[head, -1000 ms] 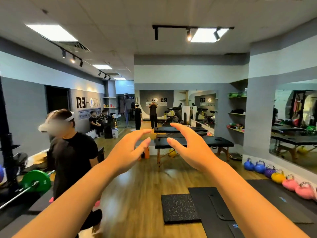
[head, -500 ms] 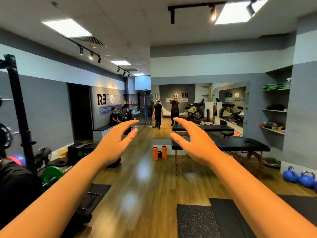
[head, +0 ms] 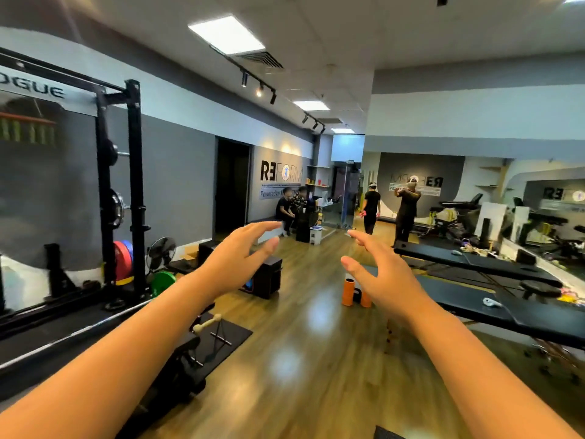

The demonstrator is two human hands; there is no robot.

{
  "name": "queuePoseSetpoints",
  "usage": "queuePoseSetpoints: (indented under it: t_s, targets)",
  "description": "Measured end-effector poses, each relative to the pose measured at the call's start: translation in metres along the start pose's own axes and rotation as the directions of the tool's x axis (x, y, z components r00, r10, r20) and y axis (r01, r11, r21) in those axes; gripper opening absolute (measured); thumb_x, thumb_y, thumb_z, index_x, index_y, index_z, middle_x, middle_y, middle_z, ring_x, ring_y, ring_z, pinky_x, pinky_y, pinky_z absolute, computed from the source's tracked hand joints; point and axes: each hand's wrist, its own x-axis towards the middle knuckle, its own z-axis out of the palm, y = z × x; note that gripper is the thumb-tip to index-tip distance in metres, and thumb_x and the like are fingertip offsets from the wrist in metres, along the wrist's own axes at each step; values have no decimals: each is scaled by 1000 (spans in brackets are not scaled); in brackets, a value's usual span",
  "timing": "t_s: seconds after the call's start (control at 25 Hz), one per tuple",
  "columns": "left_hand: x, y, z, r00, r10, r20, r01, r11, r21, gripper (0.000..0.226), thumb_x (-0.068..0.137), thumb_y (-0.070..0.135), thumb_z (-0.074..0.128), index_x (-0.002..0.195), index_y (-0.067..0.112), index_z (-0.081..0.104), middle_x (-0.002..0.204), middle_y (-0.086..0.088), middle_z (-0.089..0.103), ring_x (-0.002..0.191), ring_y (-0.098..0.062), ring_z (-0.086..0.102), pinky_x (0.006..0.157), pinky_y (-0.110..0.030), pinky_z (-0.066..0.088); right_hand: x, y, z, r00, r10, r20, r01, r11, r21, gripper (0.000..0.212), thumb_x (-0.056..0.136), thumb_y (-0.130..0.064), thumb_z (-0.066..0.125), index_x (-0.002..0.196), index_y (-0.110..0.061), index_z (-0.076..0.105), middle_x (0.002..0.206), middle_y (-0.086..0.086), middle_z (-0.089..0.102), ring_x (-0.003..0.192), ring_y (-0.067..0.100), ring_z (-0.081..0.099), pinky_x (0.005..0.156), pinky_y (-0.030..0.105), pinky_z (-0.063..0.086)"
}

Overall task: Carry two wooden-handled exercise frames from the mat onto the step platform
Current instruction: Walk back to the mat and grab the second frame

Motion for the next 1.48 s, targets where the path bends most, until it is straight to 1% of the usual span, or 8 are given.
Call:
queuePoseSetpoints:
  t_s: [0.12, 0.36, 0.56, 0.76, 0.96, 1.12, 1.36, 1.48]
  targets:
    - [57, -57, 23, 999, -32, -7, 32, 999, 32, 64, 94, 72, 31, 151, 45, 42, 152, 15, 51, 140, -7, 44, 112, -36, 40, 68, 53, 44, 998, -26, 61, 25, 999, 31, 60, 97, -61, 55, 152, -45, 39, 151, -9, 48, 139, 11, 43, 103, 33, 36]
    - [152, -158, 77, 996, -87, 21, 86, 995, 45, 61, 95, 70, 33, 150, 45, 42, 140, 24, 49, 128, -5, 52, 97, -35, 52, 194, 138, 114, 995, -53, 81, 49, 997, 59, 68, 87, -79, 45, 149, -53, 35, 154, -12, 46, 140, 10, 43, 107, 37, 40]
    - [208, -229, 132, 993, -120, 17, 118, 989, 92, 61, 97, 69, 34, 151, 41, 43, 149, 13, 54, 138, -7, 46, 111, -38, 43, 278, 212, 167, 992, -83, 100, 72, 992, 104, 65, 91, -72, 48, 150, -49, 35, 154, -10, 46, 141, 12, 42, 107, 40, 43]
    - [289, -287, 189, 991, -128, -37, 133, 978, 163, 67, 94, 73, 32, 150, 39, 46, 144, 18, 54, 130, 8, 42, 106, -27, 39, 376, 309, 214, 983, -152, 105, 135, 979, 151, 66, 92, -69, 49, 152, -44, 38, 149, -11, 50, 136, 9, 44, 97, 29, 37]
    - [373, -338, 236, 968, -214, -129, 235, 955, 182, 62, 94, 70, 39, 149, 43, 44, 145, 11, 57, 127, -10, 58, 101, -33, 54, 480, 398, 256, 963, -215, 163, 175, 957, 231, 68, 90, -70, 46, 151, -43, 39, 150, -7, 50, 136, 12, 45, 103, 34, 42]
    - [415, -383, 279, 946, -268, -185, 306, 925, 226, 58, 98, 65, 43, 150, 41, 44, 141, 31, 48, 135, 7, 40, 108, -26, 37, 552, 446, 321, 935, -276, 225, 191, 922, 336, 67, 90, -70, 47, 151, -44, 40, 146, -8, 52, 125, 8, 48, 93, 30, 43]
    - [473, -492, 313, 911, -353, -215, 403, 874, 272, 59, 98, 62, 44, 150, 36, 48, 146, 22, 50, 134, 6, 42, 108, -19, 34, 638, 506, 433, 903, -319, 288, 179, 889, 422, 69, 87, -75, 47, 150, -49, 36, 146, -13, 51, 128, 6, 49, 100, 32, 47]
    - [508, -565, 327, 897, -390, -208, 435, 863, 257, 63, 97, 64, 42, 151, 34, 48, 148, 20, 50, 137, 4, 41, 110, -21, 34, 692, 534, 486, 891, -306, 335, 146, 893, 427, 67, 87, -76, 47, 149, -52, 34, 148, -13, 49, 132, 7, 48, 104, 41, 49]
